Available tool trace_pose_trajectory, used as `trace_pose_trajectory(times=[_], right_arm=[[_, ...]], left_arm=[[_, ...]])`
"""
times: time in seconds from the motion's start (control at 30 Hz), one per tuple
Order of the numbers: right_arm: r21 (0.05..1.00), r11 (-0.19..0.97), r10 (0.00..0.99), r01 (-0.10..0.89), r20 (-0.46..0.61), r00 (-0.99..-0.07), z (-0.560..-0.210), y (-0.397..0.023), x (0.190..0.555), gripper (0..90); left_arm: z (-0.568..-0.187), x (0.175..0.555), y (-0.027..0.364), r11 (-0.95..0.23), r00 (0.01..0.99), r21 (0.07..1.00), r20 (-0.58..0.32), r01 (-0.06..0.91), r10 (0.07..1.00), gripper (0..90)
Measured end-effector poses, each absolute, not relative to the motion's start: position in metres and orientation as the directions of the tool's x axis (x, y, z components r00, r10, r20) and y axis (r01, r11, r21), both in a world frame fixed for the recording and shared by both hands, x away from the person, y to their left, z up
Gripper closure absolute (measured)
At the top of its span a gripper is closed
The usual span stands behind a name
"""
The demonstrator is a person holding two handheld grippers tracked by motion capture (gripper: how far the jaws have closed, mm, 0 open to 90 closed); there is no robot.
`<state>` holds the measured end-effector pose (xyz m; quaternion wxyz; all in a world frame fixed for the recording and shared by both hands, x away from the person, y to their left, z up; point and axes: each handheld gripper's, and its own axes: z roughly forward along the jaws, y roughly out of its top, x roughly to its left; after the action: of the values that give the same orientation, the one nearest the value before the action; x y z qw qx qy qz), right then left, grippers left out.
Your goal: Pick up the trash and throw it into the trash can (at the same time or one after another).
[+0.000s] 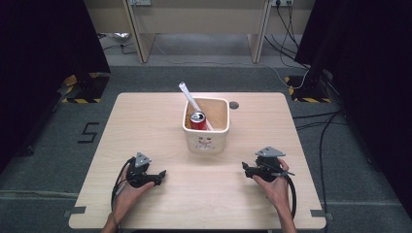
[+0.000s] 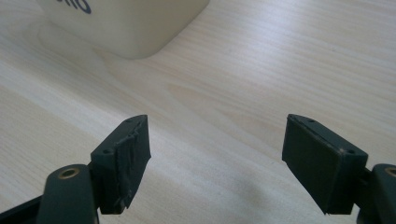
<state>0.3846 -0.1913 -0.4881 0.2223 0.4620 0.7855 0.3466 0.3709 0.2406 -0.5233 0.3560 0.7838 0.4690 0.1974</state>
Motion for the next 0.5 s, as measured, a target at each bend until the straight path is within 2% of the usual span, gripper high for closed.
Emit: trace_pose_trajectory(times=[0.5], right_arm=[[0.722, 0.36, 0.871, 0.592, -0.032, -0.49, -0.499, -0.191, 0.374, 21.5]], left_arm=[[-0.523, 0.371, 0.241, -0.307, 0.483, 0.743, -0.024, 0.595, 0.876, 13.5]])
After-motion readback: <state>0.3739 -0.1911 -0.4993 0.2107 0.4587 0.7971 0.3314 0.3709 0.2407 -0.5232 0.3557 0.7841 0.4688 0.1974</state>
